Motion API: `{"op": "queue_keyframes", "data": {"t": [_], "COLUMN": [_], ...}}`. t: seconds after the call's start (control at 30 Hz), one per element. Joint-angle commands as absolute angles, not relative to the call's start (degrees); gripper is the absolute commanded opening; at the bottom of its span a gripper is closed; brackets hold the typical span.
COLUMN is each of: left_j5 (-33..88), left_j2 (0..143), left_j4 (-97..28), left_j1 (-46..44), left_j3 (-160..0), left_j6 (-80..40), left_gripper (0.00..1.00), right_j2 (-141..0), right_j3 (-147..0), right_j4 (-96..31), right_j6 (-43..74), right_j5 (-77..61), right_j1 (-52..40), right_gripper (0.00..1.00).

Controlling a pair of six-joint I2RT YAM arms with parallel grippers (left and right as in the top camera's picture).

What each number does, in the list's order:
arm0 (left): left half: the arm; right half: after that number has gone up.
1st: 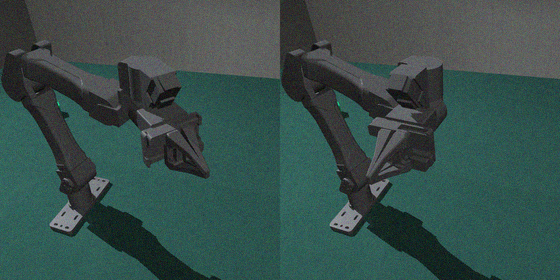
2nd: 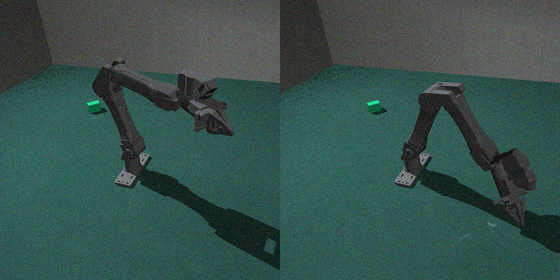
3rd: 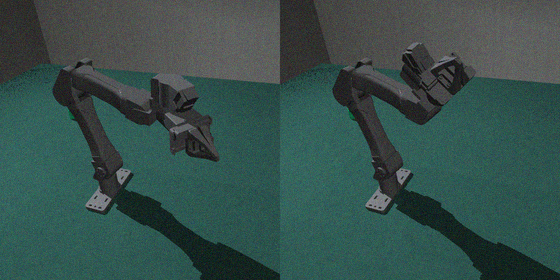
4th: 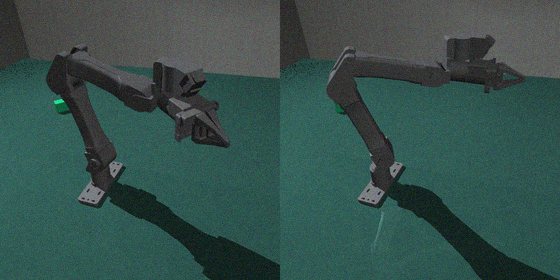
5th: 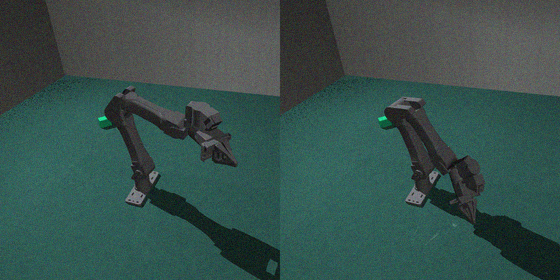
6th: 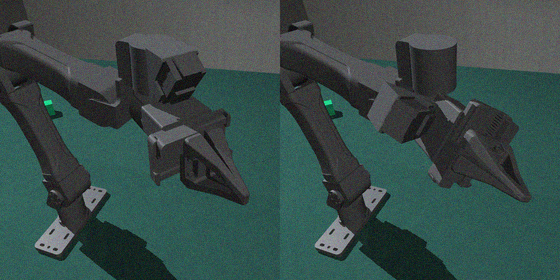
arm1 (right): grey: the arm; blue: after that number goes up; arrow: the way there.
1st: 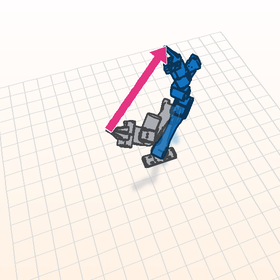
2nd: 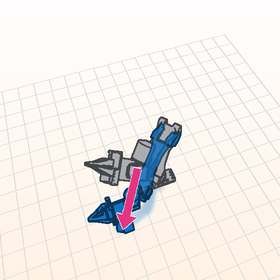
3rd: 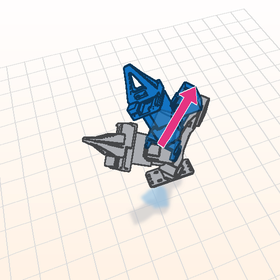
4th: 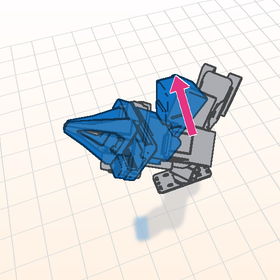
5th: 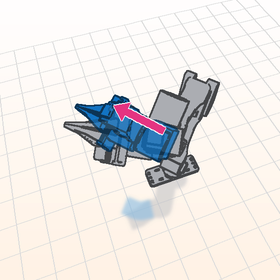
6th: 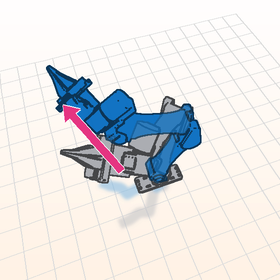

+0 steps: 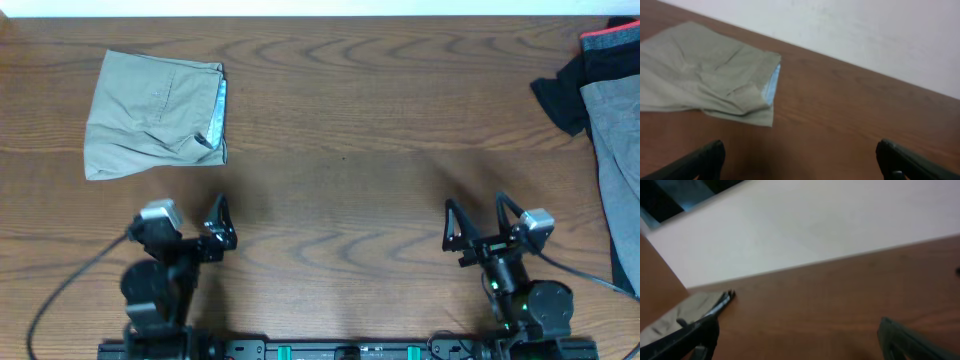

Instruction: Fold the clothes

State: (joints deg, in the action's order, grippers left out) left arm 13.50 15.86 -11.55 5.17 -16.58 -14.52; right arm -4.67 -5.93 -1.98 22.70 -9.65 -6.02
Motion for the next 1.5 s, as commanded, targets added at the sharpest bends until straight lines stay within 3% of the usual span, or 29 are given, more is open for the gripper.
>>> {"op": "queue_keyframes", "data": {"t": [0.0,0.23,0.47,0.67,0.8,0.97,1.3,1.47], "left_j5": [14.6,20.9,28.1,28.1,28.1,27.2,16.3,15.8], "left_j2": [26.4,55.0,72.7,74.7,74.6,75.2,81.8,83.1], "left_j4": [-13.4,-20.4,-28.9,-27.8,-27.6,-28.5,-30.2,-29.8], "left_j1": [5.4,5.4,5.4,5.5,5.5,4.5,-10.6,-13.0], "left_j3": [-26.6,-51.0,-69.1,-71.8,-71.8,-71.8,-71.8,-71.8], "left_j6": [-12.1,-11.9,-11.0,-9.7,-9.7,-7.7,-4.9,-5.0], "left_gripper": [0.98,0.98,0.98,0.98,0.98,0.98,0.98,0.98], "right_j2": [-10.4,-34.2,-60.6,-78.8,-83.0,-87.2,-105.3,-113.9], "right_j3": [-13.6,-33.1,-57.7,-74.9,-76.4,-77.4,-90.7,-98.8], "right_j4": [-4.1,-11.6,-26.4,-39.3,-40.3,-40.3,-43.0,-47.0], "right_j6": [20.4,20.3,16.8,10.8,7.7,11.8,15.9,15.3], "right_j5": [-10.1,-7.3,-7.6,-11.1,-12.0,-5.3,-3.2,4.1], "right_j1": [-5.6,-5.6,-5.6,-5.6,-5.5,-2.1,12.3,15.1], "right_gripper": [0.99,0.99,0.99,0.99,0.99,0.99,0.99,0.99]}}
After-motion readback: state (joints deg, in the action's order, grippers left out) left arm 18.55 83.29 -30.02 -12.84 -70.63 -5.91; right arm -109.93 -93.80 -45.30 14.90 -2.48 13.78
